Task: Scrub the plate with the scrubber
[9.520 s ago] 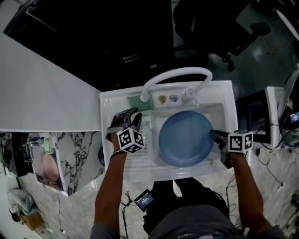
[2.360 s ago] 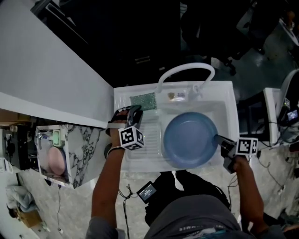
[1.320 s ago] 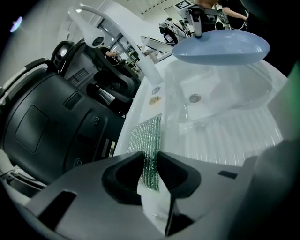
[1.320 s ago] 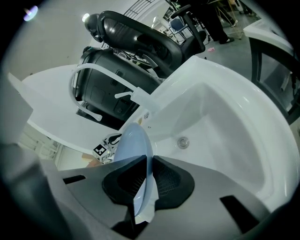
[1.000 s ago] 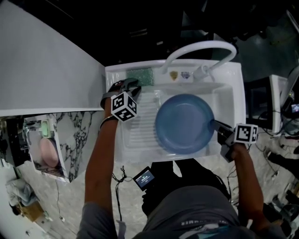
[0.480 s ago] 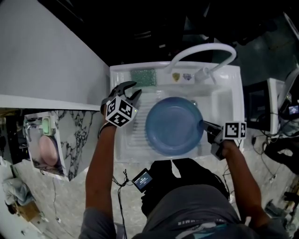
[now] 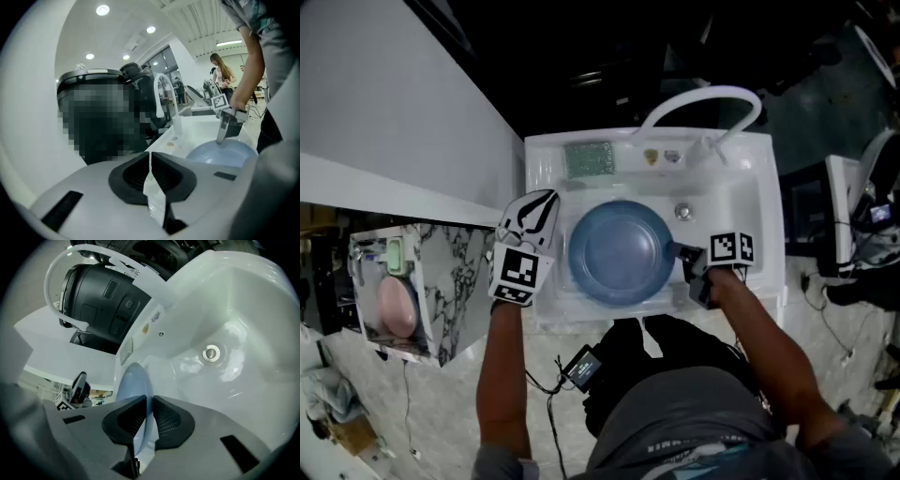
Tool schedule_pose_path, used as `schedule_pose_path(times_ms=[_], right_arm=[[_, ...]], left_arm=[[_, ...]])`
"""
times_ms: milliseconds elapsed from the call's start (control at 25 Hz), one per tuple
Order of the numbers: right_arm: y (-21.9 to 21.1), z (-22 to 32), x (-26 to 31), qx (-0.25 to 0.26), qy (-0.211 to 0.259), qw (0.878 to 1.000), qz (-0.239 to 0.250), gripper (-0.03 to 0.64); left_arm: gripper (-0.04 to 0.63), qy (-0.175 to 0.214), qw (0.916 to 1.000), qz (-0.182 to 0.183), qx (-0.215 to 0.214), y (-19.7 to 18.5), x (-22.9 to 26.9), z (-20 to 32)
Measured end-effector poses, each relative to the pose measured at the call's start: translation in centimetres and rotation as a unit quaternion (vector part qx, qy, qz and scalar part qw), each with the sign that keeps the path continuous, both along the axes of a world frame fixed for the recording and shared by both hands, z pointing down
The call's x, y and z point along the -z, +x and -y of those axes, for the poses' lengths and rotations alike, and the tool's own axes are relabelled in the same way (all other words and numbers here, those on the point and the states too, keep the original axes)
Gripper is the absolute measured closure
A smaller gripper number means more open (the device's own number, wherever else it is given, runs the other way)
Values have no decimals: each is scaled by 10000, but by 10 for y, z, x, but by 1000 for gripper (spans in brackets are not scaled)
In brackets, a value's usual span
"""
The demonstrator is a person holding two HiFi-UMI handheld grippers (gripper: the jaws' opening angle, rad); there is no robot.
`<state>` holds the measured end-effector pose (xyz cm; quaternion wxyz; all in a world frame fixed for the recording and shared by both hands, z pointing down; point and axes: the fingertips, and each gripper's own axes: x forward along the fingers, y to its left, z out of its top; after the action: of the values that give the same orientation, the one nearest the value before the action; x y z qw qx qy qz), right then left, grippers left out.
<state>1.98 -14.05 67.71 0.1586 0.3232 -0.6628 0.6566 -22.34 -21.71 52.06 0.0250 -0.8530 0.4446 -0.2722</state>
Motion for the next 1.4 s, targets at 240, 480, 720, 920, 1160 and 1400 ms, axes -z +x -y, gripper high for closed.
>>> schedule_pose_path(times_ms=[240, 480, 720, 920, 1160, 1400], right_arm=[[-10, 7, -24, -406, -225, 9988, -133, 551], [-22, 18, -37, -877, -265, 9956, -217, 549], [-33, 30, -53, -1134, -272, 9927, -323, 551], [-37, 30, -52, -1043, -116, 9941, -260, 516], [-35, 28, -45, -961, 68, 9948, -322, 450], [-6, 30, -9, -1055, 529, 9922, -407, 431]], left_arm=[[586, 512, 9978, -357, 234, -17, 52, -44], [591, 661, 9973, -192, 268, -30, 73, -92], [591, 504, 9948, -478, 745, -51, 67, -130], [591, 425, 9922, -574, 1020, -63, 68, -158], [591, 493, 9899, -681, 1138, -69, 87, -174], [592, 752, 9846, -1066, 1161, -61, 130, -184]])
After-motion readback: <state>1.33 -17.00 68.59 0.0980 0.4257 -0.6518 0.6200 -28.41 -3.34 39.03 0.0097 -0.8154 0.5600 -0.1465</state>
